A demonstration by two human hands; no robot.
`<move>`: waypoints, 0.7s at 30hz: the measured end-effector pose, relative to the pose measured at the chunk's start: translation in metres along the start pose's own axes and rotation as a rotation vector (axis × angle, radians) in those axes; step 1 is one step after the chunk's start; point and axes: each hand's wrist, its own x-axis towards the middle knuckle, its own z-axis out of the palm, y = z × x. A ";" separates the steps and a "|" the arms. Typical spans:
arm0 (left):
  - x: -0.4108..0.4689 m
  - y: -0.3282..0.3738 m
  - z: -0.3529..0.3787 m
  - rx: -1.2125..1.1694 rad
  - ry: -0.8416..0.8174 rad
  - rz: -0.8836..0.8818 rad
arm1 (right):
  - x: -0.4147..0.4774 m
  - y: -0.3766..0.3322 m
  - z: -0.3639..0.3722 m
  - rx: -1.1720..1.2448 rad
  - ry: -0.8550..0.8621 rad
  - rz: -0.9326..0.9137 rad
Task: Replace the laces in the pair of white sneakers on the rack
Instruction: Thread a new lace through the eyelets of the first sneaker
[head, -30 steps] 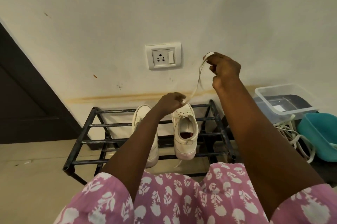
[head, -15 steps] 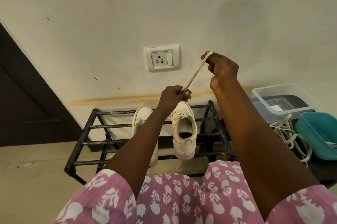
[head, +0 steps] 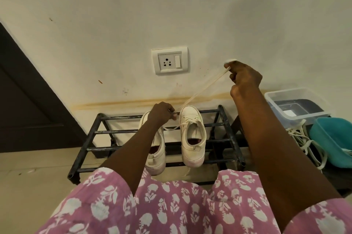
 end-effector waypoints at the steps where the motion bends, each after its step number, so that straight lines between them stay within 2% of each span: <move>1: -0.001 -0.003 -0.001 0.046 -0.012 -0.015 | 0.000 0.000 -0.001 -0.005 -0.010 -0.001; 8: -0.009 -0.015 -0.003 0.160 0.043 -0.110 | 0.003 -0.002 -0.011 -0.020 -0.042 -0.087; 10: -0.009 -0.011 -0.004 0.174 0.017 -0.090 | 0.002 0.002 -0.012 -0.058 -0.055 -0.124; 12: -0.006 -0.001 -0.006 0.130 0.015 0.008 | -0.002 0.010 -0.010 -0.096 -0.116 -0.137; 14: -0.007 0.020 -0.008 -0.060 0.047 0.148 | -0.005 0.024 -0.006 -0.149 -0.193 -0.144; 16: -0.011 0.049 -0.012 -0.428 0.065 0.218 | -0.009 0.039 0.000 -0.222 -0.246 -0.150; 18: -0.018 0.072 -0.012 -0.742 -0.011 0.254 | -0.012 0.052 0.005 -0.268 -0.292 -0.144; 21: -0.021 0.081 -0.008 -0.832 -0.133 0.268 | -0.014 0.061 0.008 -0.245 -0.342 -0.108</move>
